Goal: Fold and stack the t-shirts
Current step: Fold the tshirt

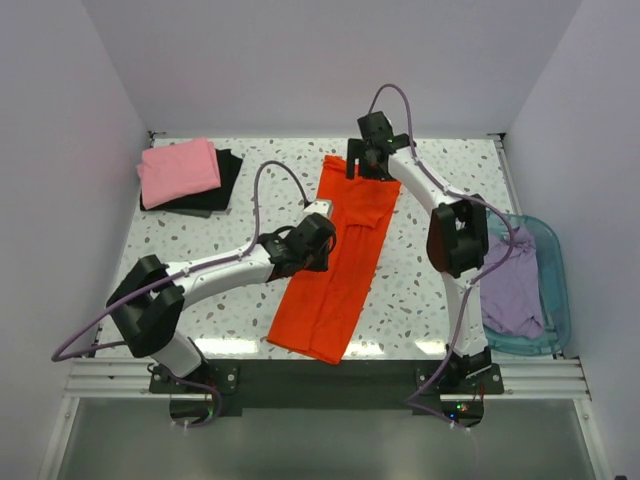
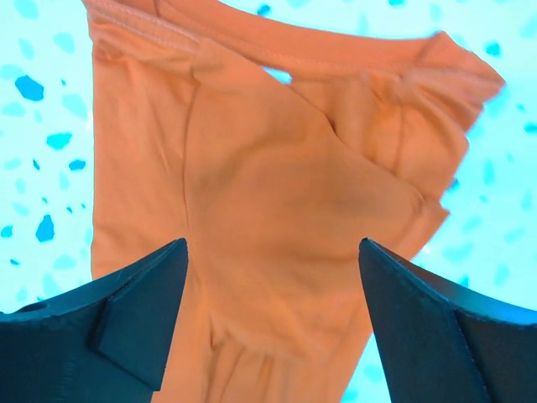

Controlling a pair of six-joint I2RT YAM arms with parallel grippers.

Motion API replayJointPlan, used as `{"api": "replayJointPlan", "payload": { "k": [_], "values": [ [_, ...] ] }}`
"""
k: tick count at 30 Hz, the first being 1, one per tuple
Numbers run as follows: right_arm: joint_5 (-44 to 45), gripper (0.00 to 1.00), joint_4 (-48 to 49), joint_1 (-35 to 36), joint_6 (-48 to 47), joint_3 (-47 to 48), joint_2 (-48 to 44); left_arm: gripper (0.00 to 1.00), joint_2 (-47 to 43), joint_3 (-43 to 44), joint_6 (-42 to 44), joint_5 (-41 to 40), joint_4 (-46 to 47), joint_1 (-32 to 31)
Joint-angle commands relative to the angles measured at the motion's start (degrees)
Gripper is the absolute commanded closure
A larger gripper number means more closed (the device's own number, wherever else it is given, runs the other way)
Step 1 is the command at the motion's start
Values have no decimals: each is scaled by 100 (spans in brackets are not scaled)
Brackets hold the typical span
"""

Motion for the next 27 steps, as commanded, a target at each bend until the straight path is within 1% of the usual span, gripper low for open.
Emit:
{"api": "replayJointPlan", "payload": {
  "k": [1, 2, 4, 7, 9, 11, 13, 14, 16, 17, 19, 20, 22, 23, 26, 27],
  "values": [
    [159, 17, 237, 35, 320, -625, -350, 69, 84, -418, 236, -328, -334, -17],
    [124, 19, 248, 35, 337, -731, -306, 72, 93, -620, 166, -380, -325, -17],
    [19, 25, 317, 35, 320, -732, -88, 75, 76, -849, 8, -434, -230, -17],
    [18, 30, 196, 35, 268, -513, 360, 80, 67, -1297, -300, -407, -133, -26],
    [45, 31, 186, 26, 232, -293, 554, 84, 23, -1605, -606, -399, -115, -69],
    [71, 31, 81, 17, 188, 22, 896, 84, -82, -1920, -827, -364, -9, -131],
    [1, 31, -7, 8, 136, 260, 1126, 84, -257, -2167, -1161, -110, 279, -157],
    [-34, 31, -42, 8, 109, 549, 1231, 84, -302, -2369, -1257, 5, 394, -192],
    [-139, 29, -147, 8, -31, 875, 1583, 84, -329, -2493, -1565, 251, 596, -219],
    [-149, 27, -200, 0, -75, 1251, 1714, 83, -329, -2572, -1644, 321, 676, -254],
    [-175, 23, -279, 0, -215, 1596, 2040, 80, -303, -2582, -1768, 497, 895, -272],
    [-184, 20, -271, -9, -251, 1867, 2119, 77, -268, -2521, -1777, 541, 957, -272],
    [-271, 18, -201, -35, -330, 2080, 2322, 75, -75, -2363, -1733, 630, 1002, -272],
    [-307, 16, -140, -53, -365, 2185, 2357, 73, 22, -2144, -1707, 638, 976, -263],
    [-386, 12, 98, -71, -497, 2213, 2366, 70, 277, -1783, -1602, 691, 958, -263],
    [-438, 7, 142, -71, -524, 2195, 2331, 69, 330, -1721, -1549, 717, 967, -263]
  ]
}}
